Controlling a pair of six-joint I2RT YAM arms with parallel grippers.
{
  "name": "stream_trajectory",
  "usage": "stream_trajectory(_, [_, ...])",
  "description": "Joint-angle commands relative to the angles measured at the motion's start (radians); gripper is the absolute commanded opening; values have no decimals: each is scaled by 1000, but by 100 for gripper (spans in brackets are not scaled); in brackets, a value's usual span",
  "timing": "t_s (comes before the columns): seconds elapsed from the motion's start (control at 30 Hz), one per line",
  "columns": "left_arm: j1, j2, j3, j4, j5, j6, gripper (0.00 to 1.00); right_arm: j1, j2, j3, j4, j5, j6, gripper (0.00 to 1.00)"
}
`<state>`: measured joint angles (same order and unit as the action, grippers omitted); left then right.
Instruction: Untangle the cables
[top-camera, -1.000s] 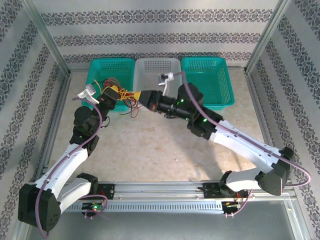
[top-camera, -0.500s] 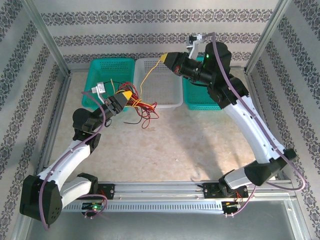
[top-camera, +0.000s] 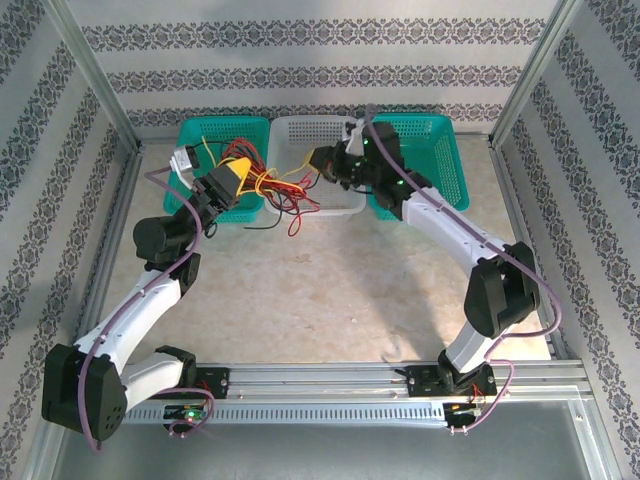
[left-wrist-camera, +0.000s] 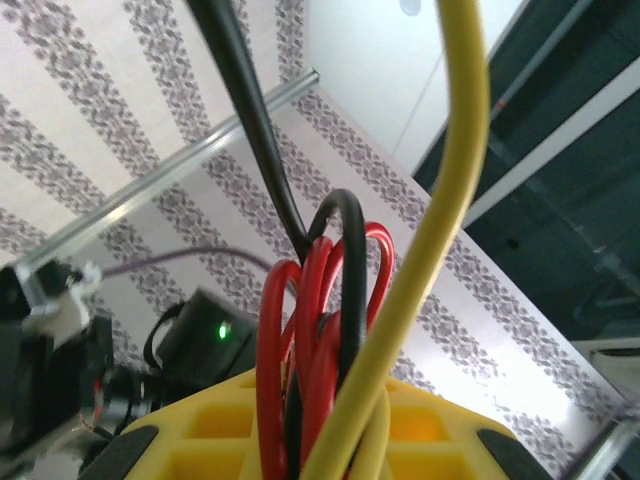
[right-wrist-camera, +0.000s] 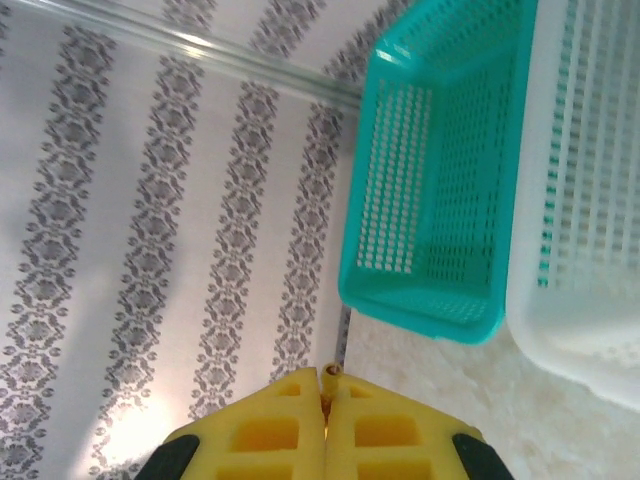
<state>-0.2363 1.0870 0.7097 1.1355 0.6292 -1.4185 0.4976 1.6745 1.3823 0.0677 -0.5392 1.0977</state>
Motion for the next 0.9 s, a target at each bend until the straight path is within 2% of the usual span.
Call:
stream_trajectory(0.0, [-4,-34,81,-5,-90,127,0,49,-36,-100,193,40,53,0])
stream_trajectory(0.1, [-5,-61,89,-123,-232,259,0,103,-73,-221,304,64,99,0])
stream_trajectory(0.17, [-4,-72,87,-193,-332,329,0,150,-101,-267,315,74,83,0])
stream_trajectory(0.27, [-4,-47,89,-196,-396,372,0,201,-159,-335,317,116,75,0])
stream_trajectory(0.57, [-4,11,63,-221,-397,427,0,323,-334,-366,203,218,2,0])
stream_trajectory(0.87, [-4,22,39,-270,-337,457,0,383,-354,-173,3,204,-146,0])
